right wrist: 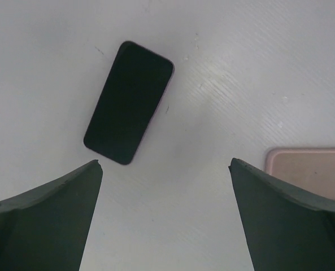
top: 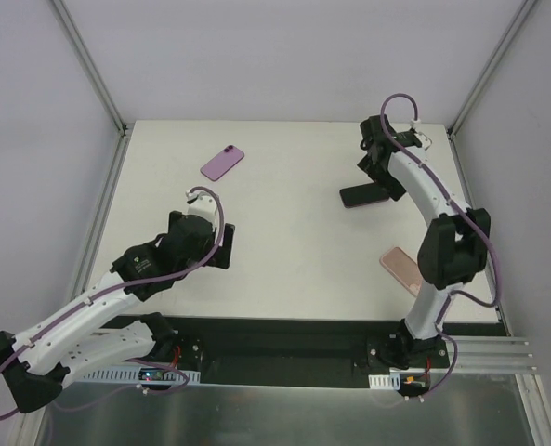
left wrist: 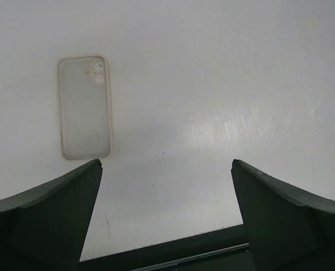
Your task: Put the phone into the phone case
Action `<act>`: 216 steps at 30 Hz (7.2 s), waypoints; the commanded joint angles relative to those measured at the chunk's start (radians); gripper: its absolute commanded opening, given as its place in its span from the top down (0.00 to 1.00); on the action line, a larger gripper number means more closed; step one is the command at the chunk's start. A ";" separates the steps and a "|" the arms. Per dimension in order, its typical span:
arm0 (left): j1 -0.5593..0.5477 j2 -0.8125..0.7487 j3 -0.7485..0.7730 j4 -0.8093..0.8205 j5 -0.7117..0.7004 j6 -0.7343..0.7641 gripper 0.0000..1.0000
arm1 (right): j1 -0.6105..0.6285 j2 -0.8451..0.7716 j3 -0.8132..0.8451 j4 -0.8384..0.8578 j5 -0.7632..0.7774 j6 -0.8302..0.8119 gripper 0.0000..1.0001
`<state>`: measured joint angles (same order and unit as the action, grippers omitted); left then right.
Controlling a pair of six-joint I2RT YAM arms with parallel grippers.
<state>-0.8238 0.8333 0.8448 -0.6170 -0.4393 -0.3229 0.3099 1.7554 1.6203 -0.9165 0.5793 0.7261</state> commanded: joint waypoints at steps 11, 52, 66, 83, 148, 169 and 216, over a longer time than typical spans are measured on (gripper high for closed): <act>-0.002 -0.099 -0.012 0.014 0.004 0.018 0.03 | -0.078 0.424 0.343 -0.094 -0.007 0.302 0.03; -0.001 -0.053 -0.010 0.019 -0.010 0.025 0.03 | -0.104 0.559 0.329 -0.064 -0.142 0.314 0.20; 0.107 0.061 0.058 -0.047 0.003 -0.050 0.14 | -0.115 0.346 0.023 0.275 -0.469 -0.213 0.32; 0.678 0.558 0.238 -0.136 0.314 0.005 0.31 | -0.002 0.032 -0.376 0.355 -0.661 -0.602 0.36; 0.764 0.922 0.283 -0.087 0.484 0.084 0.99 | 0.084 -0.257 -0.554 0.383 -0.662 -0.649 0.38; 0.166 0.813 0.218 0.063 0.565 -0.462 0.85 | 0.230 -0.384 -0.660 0.410 -0.650 -0.525 0.39; 0.486 0.299 -0.107 0.089 0.657 -0.311 0.50 | 0.643 0.125 -0.232 0.449 -0.407 -0.102 0.42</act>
<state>-0.3401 1.1530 0.7528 -0.5346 0.2504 -0.6430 0.9432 1.8992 1.3258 -0.4568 0.1474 0.5972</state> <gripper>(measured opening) 0.494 0.727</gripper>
